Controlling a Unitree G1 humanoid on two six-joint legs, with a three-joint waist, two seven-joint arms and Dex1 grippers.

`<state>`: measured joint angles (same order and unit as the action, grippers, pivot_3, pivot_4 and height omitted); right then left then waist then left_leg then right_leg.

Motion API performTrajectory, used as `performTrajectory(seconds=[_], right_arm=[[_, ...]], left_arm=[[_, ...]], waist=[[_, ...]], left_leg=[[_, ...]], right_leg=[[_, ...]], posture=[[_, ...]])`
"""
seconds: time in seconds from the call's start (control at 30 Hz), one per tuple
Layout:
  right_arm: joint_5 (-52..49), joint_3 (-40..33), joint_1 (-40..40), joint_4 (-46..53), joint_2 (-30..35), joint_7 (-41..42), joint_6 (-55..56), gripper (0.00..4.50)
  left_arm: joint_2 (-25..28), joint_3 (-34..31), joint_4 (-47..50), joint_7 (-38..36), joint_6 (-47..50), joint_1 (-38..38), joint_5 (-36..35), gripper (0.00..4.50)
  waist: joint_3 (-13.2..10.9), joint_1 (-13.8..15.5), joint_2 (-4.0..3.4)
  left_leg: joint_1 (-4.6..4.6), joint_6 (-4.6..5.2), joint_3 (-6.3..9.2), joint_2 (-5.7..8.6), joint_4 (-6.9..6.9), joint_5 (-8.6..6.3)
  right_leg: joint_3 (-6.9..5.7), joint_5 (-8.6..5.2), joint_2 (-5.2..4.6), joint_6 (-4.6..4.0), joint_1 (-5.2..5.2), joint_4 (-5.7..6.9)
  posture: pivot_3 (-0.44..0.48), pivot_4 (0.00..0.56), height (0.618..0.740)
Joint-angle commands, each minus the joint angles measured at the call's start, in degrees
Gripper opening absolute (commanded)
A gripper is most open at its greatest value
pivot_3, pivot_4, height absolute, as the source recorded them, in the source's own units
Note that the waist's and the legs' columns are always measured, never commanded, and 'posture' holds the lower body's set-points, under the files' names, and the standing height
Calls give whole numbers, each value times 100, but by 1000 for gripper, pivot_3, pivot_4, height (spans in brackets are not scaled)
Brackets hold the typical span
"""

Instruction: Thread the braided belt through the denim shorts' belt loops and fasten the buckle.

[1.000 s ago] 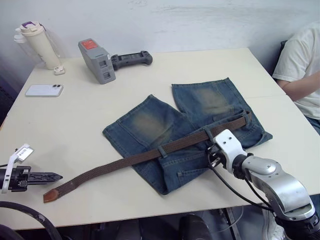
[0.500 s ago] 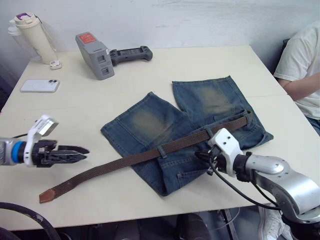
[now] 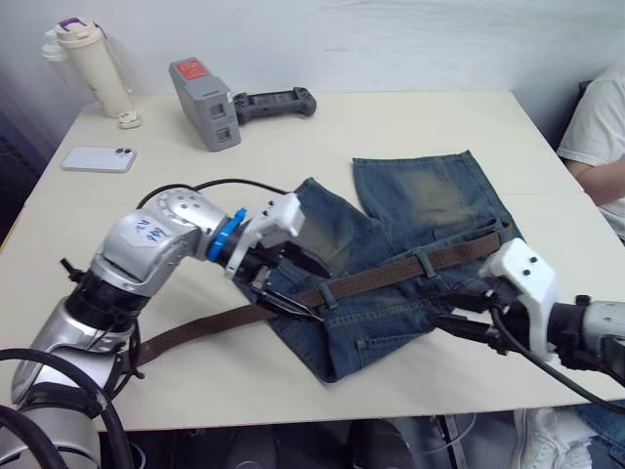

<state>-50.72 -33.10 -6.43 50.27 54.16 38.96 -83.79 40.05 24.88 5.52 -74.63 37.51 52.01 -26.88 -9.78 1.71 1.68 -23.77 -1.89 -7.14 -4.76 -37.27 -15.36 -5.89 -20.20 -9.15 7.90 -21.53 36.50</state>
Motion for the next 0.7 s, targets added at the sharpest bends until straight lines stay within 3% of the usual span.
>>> performTrajectory(seconds=[0.03, 0.13, 0.2, 0.37, 0.43, 0.47, 0.57, 0.7], right_arm=[[-188, -622, 270, 272, 320, 77, -178, 4376], [-328, -985, 485, 381, 409, 82, -294, 4445], [-446, -1280, 620, 466, 410, 93, -412, 4445], [-646, -1615, 909, 556, 491, 69, -479, 4445], [-537, -1651, 984, 610, 601, 13, -345, 4445], [-535, -1747, 1030, 610, 694, 63, -315, 4445], [-400, -1963, 1213, 537, 973, 197, -150, 4445], [319, -2083, 1704, 325, 1354, 377, 437, 4445]], left_arm=[[-426, 307, -901, 29, -1568, 338, 1091, 4500], [-588, 382, -2289, -382, -2801, 694, 1648, 4500], [-853, 121, -3060, -558, -2998, 994, 1528, 4500], [-1556, -248, -3578, -555, -3143, 1329, 1467, 4500], [-1877, -332, -3437, -349, -2949, 1323, 1436, 4500], [-2021, -220, -2887, -366, -2679, 1092, 1343, 4500], [-1922, 257, -1528, -592, -2530, 287, 1504, 4500], [-1669, 404, -434, -425, -2098, -424, 1582, 4500]], waist=[[-1, -3, -3], [-2, -15, 0], [-2, -34, -1], [-4, 65, 1], [-4, 102, 2], [-4, 108, 2], [-4, 110, -1], [-4, 32, -6]], left_leg=[[0, 0, 1, 0, 2, 0], [-2, 1, 5, -1, 1, 3], [-3, 1, 4, -2, 1, 2], [-42, 8, 26, -1, -21, -2], [-44, 14, 24, 0, -23, -5], [-46, 18, 22, 2, -29, -7], [-40, 18, 23, 2, -23, -7], [-37, 9, 25, 0, -19, -2]], right_leg=[[-1, 0, 0, 0, -1, 0], [-4, 0, 3, 0, -2, 1], [-4, 0, 3, 0, -5, 0], [-27, 5, 2, 9, -9, 1], [-25, 10, 2, 19, -5, -1], [-24, 12, 1, 22, -5, -1], [-20, 12, 1, 23, 1, -2], [-19, 12, 4, 22, -5, 0]], posture=[[0, 150, 740], [0, 150, 740], [0, 150, 740], [0, 150, 740], [0, 150, 740], [0, 150, 740], [0, 150, 740], [0, 150, 740]])
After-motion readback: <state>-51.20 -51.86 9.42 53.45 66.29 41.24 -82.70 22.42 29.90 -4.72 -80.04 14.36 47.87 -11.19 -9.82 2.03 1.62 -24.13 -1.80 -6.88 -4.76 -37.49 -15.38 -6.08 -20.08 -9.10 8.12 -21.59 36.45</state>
